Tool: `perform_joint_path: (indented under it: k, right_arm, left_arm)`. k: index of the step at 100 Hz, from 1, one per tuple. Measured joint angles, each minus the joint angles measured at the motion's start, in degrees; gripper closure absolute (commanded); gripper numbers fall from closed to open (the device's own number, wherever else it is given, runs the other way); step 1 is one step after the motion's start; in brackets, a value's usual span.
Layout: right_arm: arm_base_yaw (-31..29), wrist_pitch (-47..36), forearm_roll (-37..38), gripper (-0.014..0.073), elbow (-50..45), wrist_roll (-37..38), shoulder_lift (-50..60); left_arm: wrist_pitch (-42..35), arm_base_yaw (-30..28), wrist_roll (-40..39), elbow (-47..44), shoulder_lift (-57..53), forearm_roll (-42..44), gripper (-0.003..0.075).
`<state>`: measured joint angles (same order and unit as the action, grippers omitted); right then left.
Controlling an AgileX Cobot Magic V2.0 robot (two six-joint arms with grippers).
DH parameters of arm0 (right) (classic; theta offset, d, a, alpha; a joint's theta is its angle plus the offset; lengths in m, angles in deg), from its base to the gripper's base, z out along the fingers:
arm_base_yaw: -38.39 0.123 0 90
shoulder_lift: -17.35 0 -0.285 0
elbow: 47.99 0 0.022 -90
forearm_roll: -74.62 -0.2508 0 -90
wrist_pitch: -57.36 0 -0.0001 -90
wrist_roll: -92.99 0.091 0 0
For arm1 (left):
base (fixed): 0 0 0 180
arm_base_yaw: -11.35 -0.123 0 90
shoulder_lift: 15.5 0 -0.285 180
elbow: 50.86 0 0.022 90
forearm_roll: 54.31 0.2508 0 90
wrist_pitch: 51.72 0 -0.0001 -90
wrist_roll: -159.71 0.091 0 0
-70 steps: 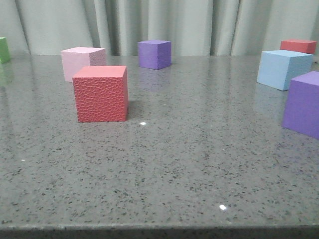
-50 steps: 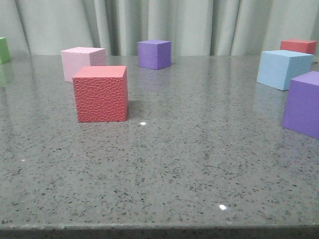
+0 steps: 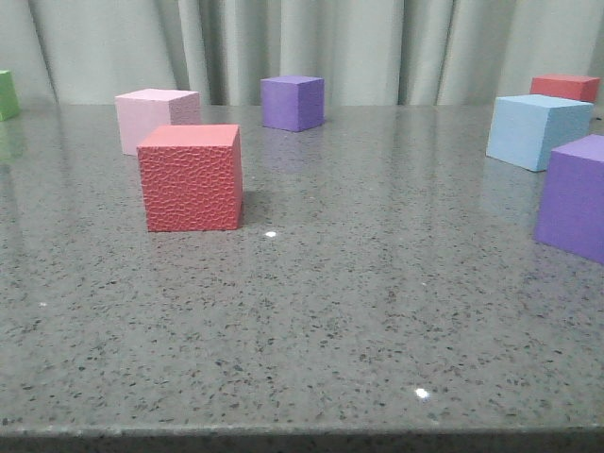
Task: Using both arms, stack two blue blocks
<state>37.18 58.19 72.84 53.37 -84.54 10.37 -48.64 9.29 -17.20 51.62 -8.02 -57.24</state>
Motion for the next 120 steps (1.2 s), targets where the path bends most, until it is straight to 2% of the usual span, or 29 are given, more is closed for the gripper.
perform_joint_path:
  k: [27,39,56,74,89,105,112,120]
  right_arm:
    - [0.0,-0.3,0.0,0.0699,0.1,0.0,0.0]
    - [0.0,2.4,0.0,0.0698,2.7,0.0,0.0]
    - [0.0,12.3,0.0,0.0698,9.6,0.0,0.0]
    - [0.0,24.1,0.0,0.0698,16.9,0.0,-1.0]
    - [0.0,31.9,0.0,0.0698,23.7,0.0,-7.8]
    - [0.0,34.3,0.0,0.0693,30.7,0.0,-16.8]
    - [0.0,34.4,0.0,0.068,33.5,0.0,-20.5]
    - [0.0,34.5,0.0,0.062,36.2,0.0,-24.3]
  left_arm:
    - [-1.5,0.0,0.0,0.3,0.0,0.0,0.0739]
    - [1.2,0.0,0.0,3.3,0.0,0.0,0.0739]
    - [9.8,0.0,0.0,13.0,0.4,0.0,0.0739]
    - [19.1,0.0,0.0,23.6,6.3,0.0,0.0739]
    - [25.5,0.0,0.0,32.2,13.4,-0.5,0.0739]
    - [28.6,0.0,0.0,38.5,21.2,-1.7,0.0736]
    - [29.7,0.0,0.0,40.4,24.4,-2.0,0.0701]
    - [30.8,0.0,0.0,42.2,28.0,-2.1,0.0587]
